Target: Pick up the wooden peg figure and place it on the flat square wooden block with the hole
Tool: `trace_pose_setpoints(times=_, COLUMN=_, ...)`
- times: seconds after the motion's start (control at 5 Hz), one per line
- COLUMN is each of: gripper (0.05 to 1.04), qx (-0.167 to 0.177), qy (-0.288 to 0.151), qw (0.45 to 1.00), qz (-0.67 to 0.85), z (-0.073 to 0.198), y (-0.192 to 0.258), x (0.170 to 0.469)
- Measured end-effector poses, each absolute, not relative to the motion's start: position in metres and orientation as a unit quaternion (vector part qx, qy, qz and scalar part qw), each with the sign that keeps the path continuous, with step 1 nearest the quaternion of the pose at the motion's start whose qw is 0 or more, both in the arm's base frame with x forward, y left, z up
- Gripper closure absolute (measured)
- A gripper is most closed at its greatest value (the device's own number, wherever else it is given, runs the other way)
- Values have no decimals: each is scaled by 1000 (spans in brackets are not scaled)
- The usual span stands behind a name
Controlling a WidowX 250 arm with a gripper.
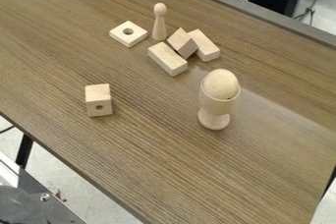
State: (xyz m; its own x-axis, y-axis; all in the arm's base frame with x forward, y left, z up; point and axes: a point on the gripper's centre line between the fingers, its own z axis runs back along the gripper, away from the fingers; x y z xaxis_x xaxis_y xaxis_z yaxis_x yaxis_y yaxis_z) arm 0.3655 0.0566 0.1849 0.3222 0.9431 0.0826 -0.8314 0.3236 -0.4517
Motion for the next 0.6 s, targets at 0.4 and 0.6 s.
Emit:
trace_pose_setpoints(times=0.4, gripper=84, qx=-130, qy=-171, qw=790, qz=575, z=166, y=73, x=362)
trace_pose_setpoints(times=0.6, gripper=84, qx=-119, qy=-181, qw=763, qz=609, z=157, y=95, x=356)
